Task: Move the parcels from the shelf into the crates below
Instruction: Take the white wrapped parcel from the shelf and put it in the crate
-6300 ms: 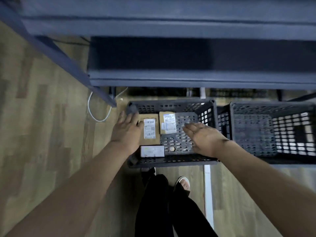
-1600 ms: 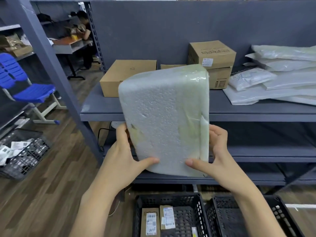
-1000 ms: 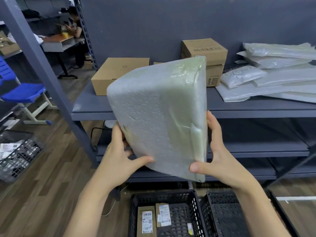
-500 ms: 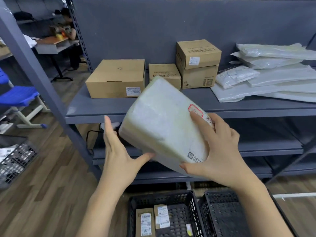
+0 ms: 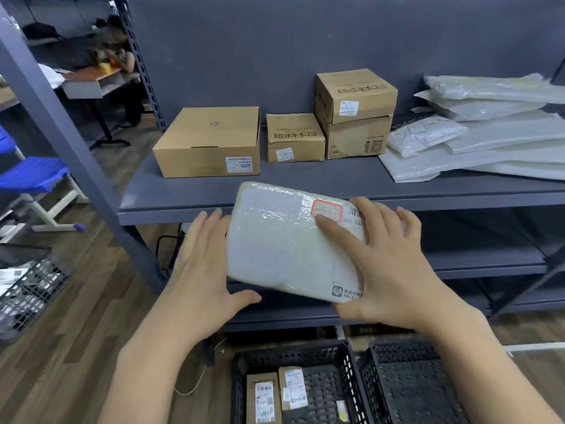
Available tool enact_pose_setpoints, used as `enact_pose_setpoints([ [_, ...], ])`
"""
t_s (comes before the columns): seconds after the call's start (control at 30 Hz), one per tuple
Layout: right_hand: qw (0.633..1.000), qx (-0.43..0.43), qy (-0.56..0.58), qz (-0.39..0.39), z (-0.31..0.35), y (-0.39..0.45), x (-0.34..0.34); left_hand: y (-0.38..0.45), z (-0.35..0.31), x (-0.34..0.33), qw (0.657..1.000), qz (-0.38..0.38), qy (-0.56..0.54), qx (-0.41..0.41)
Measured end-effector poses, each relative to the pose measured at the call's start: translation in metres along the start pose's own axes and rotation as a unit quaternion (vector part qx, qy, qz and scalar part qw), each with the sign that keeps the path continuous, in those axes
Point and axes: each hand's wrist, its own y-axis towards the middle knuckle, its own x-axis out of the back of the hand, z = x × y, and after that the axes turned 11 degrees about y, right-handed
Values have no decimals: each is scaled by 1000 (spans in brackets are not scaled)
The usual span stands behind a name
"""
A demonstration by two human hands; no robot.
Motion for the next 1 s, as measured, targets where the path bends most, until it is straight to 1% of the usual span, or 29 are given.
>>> enact_pose_setpoints([
  [0.07,1000,17,-23,8,2,4,2,2,0,1,997,2,80,2],
  [0.13,998,35,-48,19,6,7,3,1,-5,2,991,2,132,-13],
  [0.27,997,53,-54,23,13,10,-1,1,-15,5,987,33,156,-10],
  [0.37,994,80,-66,22,20,10,-4,5,-13,0,980,16,194,-48],
  [0.43,993,93,-67,18,24,9,-5,7,-10,-5,973,24,222,-55],
  [0.5,992,101,-71,13,27,10,-5,8,-8,-10,970,11,237,-60],
  [0.63,991,107,-83,3,25,11,-6,8,-10,-15,971,-61,215,-85],
  [0.73,993,84,-77,22,19,8,-9,5,-11,-19,973,-76,202,-80],
  [0.83,998,15,-47,45,9,2,-11,0,-3,-22,973,-77,203,-73],
  [0.93,996,-52,21,69,-1,-5,-9,-5,6,-25,975,-76,193,-76],
  [1.0,986,-74,75,126,-5,-10,-7,-8,10,-27,974,-77,188,-95],
])
